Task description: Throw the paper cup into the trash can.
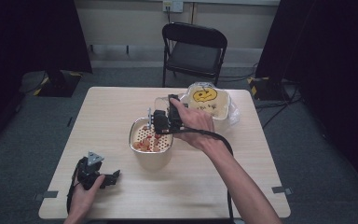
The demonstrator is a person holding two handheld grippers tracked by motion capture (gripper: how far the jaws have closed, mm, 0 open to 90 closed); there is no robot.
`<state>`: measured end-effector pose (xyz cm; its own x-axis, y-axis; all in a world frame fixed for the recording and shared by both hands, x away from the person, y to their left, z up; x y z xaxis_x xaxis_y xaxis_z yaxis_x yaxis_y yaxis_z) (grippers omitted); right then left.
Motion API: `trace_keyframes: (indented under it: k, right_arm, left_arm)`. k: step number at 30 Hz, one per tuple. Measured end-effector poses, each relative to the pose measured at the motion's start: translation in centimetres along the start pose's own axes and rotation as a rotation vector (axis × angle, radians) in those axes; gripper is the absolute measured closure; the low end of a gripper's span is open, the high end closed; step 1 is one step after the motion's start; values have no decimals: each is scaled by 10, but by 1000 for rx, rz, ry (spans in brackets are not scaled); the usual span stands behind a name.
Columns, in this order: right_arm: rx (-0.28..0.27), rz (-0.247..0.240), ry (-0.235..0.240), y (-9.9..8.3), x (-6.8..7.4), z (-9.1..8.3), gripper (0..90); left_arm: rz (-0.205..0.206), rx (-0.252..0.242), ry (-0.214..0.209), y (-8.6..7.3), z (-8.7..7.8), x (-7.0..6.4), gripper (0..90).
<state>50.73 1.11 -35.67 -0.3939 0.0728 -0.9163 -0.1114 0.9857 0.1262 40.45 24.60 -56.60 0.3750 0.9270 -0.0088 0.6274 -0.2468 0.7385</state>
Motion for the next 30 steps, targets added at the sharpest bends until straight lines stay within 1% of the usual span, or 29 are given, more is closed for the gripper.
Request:
trace_keyframes:
  k: [1,2,5,6,7,8,9,11,14,15,17,19,20,23,25,27,30]
  right_arm:
    - [-24,61,48,-1,1,0,478]
    - [-52,145,104,-1,1,-1,478]
    - [-130,394,248,-5,-3,-2,479]
    - [-153,454,275,-8,-6,-2,476]
    - [-171,512,293,-11,-10,-1,475]
    - [-187,592,341,-14,-12,-2,474]
    - [-217,661,388,-15,-14,-3,472]
    - [-266,775,454,-19,-19,-5,470]
    - [-334,943,531,-23,-27,-7,469]
    - [-346,980,548,-25,-29,-7,468]
    - [-369,1036,576,-29,-33,-8,467]
    - [-379,1086,590,-34,-37,-8,466]
    - [-380,1105,590,-37,-40,-7,466]
    - [-375,1158,572,-50,-46,-2,462]
    - [-339,1181,559,-62,-46,5,459]
    - [-318,1223,547,-75,-48,10,458]
    - [-296,1269,519,-93,-52,17,450]
  left_arm:
    - [0,0,0,0,0,0,0]
    - [4,0,2,0,0,0,0]
    - [4,0,2,0,0,0,0]
    - [4,0,2,0,0,0,0]
    - [4,0,2,0,0,0,0]
    - [4,0,2,0,0,0,0]
    - [4,0,2,0,0,0,0]
    - [5,0,2,0,0,0,0]
    - [4,0,3,0,0,0,0]
    - [4,0,2,0,0,0,0]
    - [1,0,1,0,0,0,0]
    - [2,0,1,0,0,0,0]
    - [4,0,2,0,0,0,0]
    - [4,1,2,0,0,0,0]
    - [4,0,2,0,0,0,0]
    - [4,1,1,0,0,0,0]
    - [4,0,2,0,0,0,0]
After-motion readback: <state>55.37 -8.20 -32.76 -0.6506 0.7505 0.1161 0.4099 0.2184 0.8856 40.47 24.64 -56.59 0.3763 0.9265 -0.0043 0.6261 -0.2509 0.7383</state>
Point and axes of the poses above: each handheld gripper's, and its own axes: z roughly forward along the jaws, y roughly out of its top, x roughly to its left, the point moved 9 cm from there along z, roughly forward along the jaws, and after that the axes turned 2 degrees about -x, right-handed, at the moved point
